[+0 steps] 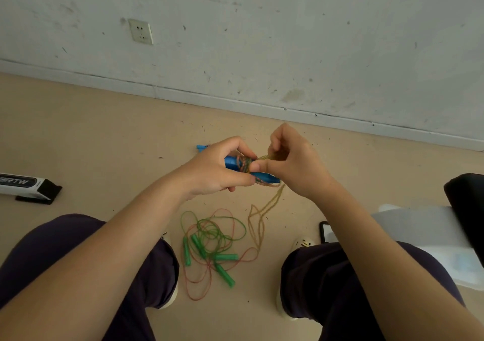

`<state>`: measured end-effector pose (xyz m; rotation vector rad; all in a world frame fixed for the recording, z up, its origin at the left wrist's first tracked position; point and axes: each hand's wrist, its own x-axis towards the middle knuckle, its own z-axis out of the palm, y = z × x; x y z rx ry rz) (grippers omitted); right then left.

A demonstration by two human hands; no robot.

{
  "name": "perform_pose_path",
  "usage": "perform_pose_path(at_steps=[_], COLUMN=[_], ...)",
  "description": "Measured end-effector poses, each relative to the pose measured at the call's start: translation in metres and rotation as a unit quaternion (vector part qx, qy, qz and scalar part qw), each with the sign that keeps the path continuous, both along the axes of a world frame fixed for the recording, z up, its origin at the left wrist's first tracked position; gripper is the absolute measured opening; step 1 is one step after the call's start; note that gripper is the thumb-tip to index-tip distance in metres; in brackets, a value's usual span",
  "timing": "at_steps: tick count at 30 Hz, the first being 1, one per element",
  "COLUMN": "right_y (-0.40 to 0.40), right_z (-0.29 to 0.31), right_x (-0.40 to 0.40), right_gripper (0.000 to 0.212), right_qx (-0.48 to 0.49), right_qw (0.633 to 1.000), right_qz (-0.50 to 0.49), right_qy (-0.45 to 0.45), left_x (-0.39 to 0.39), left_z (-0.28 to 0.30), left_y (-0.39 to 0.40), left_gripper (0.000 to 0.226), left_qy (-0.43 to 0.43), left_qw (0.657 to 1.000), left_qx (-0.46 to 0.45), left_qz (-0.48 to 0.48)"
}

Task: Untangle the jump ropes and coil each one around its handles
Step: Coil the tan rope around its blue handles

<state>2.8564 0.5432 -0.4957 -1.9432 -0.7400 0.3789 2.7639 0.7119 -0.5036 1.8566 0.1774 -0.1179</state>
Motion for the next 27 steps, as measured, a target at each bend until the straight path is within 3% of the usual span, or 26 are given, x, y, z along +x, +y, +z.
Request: perform_pose_path(at_steps=[6, 9, 15, 20, 24, 27], right_y=[-0.004, -0.004, -0.001, 0.003, 0.006, 0.008], right_z=[-0.001, -0.003, -0.004, -0.006, -0.008, -0.006], right_x=[0.002, 0.003, 0.002, -0.003, -0.006, -0.006], right_gripper=[0.043, 0.036, 0.025, 0.045, 0.017, 0.017], right_qx=[0.018, 0.013, 0.051, 0.088, 0.086, 0.037], right_qw=[0.998, 0.996, 0.982, 0.966, 0.966, 0.976], right_qz=[0.044, 0.048, 0.073, 0.069, 0.075, 0.056], right_qy=[0.038, 0.068, 0.166, 0.235, 0.233, 0.207], left_x=[-0.002, -0.003, -0.001, 0.003, 0.007, 0.009], left_z=[0.007, 0.005, 0.001, -0.001, -0.002, -0.003], left_y=[0.009, 0.008, 0.004, 0.003, 0.001, 0.002], left_gripper=[0.057, 0.05, 0.035, 0.036, 0.034, 0.033], left_qy=[-0.012, -0.037, -0.062, -0.094, -0.116, -0.117], left_qw=[0.997, 0.995, 0.992, 0.986, 0.973, 0.97], left_qx=[-0.026, -0.036, -0.105, -0.103, -0.134, -0.128], left_qz=[-0.073, -0.081, 0.026, 0.096, 0.146, 0.17])
